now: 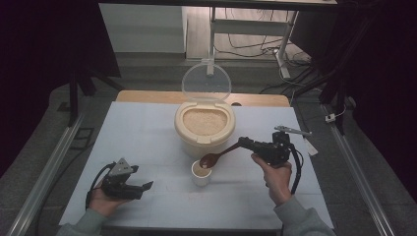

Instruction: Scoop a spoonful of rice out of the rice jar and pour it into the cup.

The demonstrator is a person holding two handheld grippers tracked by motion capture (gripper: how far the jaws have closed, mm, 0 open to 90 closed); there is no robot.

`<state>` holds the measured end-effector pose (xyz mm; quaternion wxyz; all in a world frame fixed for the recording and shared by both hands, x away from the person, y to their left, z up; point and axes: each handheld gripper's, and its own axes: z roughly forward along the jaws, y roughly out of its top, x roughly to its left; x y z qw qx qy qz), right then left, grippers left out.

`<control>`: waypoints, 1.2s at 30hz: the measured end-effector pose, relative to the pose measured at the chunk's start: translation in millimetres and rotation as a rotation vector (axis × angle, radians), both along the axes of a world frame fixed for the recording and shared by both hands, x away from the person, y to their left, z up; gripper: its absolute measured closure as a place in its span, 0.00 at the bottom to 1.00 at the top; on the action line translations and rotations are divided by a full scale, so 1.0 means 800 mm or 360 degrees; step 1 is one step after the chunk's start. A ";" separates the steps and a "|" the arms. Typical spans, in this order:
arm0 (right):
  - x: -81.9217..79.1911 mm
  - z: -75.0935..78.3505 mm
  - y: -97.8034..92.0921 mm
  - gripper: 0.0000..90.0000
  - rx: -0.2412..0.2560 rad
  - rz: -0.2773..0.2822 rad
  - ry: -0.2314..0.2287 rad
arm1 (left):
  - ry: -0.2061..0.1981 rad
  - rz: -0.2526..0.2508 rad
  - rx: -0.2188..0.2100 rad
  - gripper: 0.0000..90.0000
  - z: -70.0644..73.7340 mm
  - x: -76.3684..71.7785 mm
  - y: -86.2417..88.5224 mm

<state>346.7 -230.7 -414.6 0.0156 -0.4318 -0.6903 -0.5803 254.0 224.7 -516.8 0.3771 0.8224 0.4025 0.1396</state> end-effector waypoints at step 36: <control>-0.010 0.035 -0.067 0.93 -0.0002 0.0023 -0.0051 | 0.0004 0.0006 0.0003 0.20 0.000 0.001 0.000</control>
